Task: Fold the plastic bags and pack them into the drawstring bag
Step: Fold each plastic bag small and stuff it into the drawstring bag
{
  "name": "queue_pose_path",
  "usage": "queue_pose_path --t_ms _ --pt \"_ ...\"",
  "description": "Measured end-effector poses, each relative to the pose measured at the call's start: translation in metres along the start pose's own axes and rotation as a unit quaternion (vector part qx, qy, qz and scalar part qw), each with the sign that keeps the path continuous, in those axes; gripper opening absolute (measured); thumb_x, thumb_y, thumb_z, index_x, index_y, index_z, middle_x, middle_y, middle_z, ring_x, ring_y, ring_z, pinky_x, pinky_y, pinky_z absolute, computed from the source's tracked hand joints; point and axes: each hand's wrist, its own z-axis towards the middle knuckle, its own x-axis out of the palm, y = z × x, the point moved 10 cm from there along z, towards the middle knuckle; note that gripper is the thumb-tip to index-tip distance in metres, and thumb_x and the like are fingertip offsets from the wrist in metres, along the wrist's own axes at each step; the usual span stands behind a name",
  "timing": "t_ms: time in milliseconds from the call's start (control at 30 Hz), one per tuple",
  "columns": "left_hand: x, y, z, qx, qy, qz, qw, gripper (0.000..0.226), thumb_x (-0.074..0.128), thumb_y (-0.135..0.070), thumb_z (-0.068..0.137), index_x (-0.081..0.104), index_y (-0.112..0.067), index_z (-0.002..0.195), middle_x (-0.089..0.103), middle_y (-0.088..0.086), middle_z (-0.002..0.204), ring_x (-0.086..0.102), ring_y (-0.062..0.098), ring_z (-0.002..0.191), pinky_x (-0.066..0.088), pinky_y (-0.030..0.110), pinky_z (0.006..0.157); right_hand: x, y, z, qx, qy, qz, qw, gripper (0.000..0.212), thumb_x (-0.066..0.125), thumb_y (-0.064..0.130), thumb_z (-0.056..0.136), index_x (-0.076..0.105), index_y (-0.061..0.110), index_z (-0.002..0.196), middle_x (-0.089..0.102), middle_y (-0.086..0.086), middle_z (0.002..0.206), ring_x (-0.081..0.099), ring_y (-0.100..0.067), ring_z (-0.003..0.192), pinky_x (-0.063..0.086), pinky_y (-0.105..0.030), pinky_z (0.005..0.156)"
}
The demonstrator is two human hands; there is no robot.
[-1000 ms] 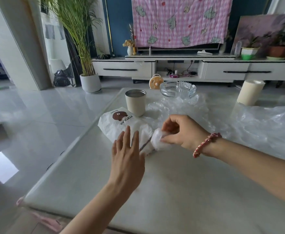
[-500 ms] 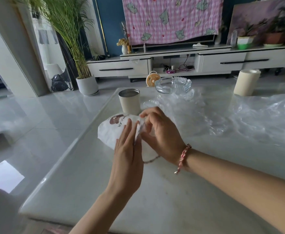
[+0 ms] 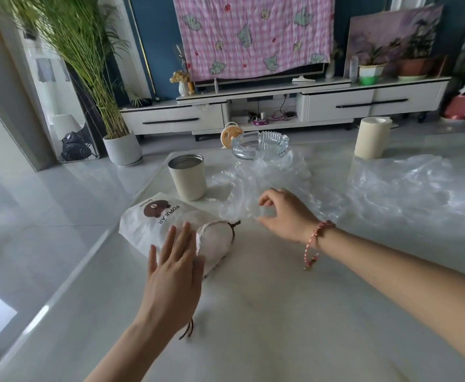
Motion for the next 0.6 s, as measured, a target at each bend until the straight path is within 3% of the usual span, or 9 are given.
queue_pose_path --t_ms 67,133,234,367,534,601 --pt "0.006 0.008 0.003 -0.029 0.043 0.004 0.999 0.088 -0.007 -0.061 0.073 0.012 -0.023 0.150 -0.016 -0.018 0.148 -0.025 0.005 0.134 -0.009 0.035 0.114 0.000 -0.027 -0.006 0.017 0.010 -0.055 0.998 0.024 0.062 0.023 0.085 0.059 0.017 0.108 0.050 -0.008 0.121 0.046 -0.023 0.115 0.035 -0.027 0.097" --pt "0.007 0.009 0.007 -0.036 0.052 0.020 0.998 0.094 -0.011 -0.066 0.068 0.006 -0.024 0.150 -0.023 -0.019 0.145 -0.029 0.002 0.132 -0.013 0.036 0.113 0.009 -0.038 -0.012 0.017 0.042 -0.068 0.997 0.021 0.061 0.027 0.086 0.060 0.019 0.105 0.047 -0.005 0.123 0.044 -0.024 0.118 0.033 -0.025 0.098" --pt "0.002 -0.002 0.009 -0.056 0.025 -0.019 0.998 0.096 -0.005 -0.069 0.069 0.010 -0.020 0.150 -0.011 -0.010 0.155 -0.019 0.006 0.139 -0.011 0.038 0.114 0.015 -0.040 -0.016 0.004 0.069 -0.117 0.991 0.026 0.057 0.032 0.089 0.059 0.020 0.112 0.050 -0.005 0.125 0.042 -0.024 0.120 0.031 -0.025 0.098" --pt "-0.009 -0.022 0.006 -0.028 -0.047 -0.049 0.997 0.085 0.009 -0.061 0.081 0.017 -0.010 0.149 0.005 0.005 0.157 -0.011 0.007 0.139 -0.008 0.034 0.113 0.005 -0.040 -0.014 0.008 0.041 -0.119 0.992 0.028 0.052 0.019 0.092 0.064 0.013 0.116 0.060 -0.007 0.122 0.047 -0.023 0.118 0.034 -0.026 0.096" --pt "-0.031 -0.041 -0.006 0.022 -0.140 -0.064 0.988 0.062 0.032 -0.038 0.089 0.042 0.000 0.137 0.033 0.020 0.148 0.017 0.024 0.139 0.021 0.050 0.110 -0.022 -0.034 -0.022 0.007 -0.006 -0.115 0.993 0.024 0.051 0.012 0.089 0.073 0.013 0.100 0.068 -0.008 0.110 0.056 -0.027 0.109 0.040 -0.030 0.095" --pt "-0.037 -0.049 -0.015 0.027 -0.156 -0.088 0.983 0.058 0.034 -0.035 0.089 0.045 -0.001 0.134 0.037 0.019 0.146 0.021 0.025 0.138 0.026 0.050 0.110 -0.045 -0.026 -0.025 0.000 -0.027 -0.118 0.993 0.019 0.056 0.010 0.087 0.073 0.012 0.096 0.070 -0.007 0.104 0.059 -0.027 0.104 0.042 -0.031 0.094"
